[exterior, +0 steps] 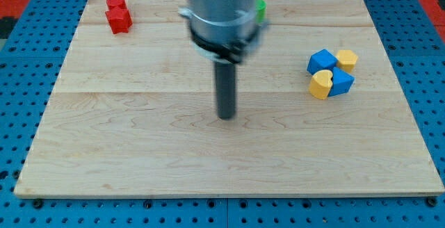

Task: Point your arm at center right

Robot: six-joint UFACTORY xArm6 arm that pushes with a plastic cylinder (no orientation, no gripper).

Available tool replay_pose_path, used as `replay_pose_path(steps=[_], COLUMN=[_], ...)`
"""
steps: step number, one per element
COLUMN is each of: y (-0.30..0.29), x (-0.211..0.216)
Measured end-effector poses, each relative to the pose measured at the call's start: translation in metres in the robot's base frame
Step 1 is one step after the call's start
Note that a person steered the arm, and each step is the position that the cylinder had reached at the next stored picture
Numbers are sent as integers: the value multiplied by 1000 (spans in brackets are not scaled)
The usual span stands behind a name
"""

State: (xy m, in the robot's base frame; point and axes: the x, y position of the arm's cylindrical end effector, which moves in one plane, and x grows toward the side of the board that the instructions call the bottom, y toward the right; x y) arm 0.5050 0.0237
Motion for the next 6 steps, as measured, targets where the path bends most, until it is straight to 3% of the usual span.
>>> replay_pose_path(steps=[1, 3, 4, 6], y=[6, 171, 202, 220], x=[0, 0, -3, -79])
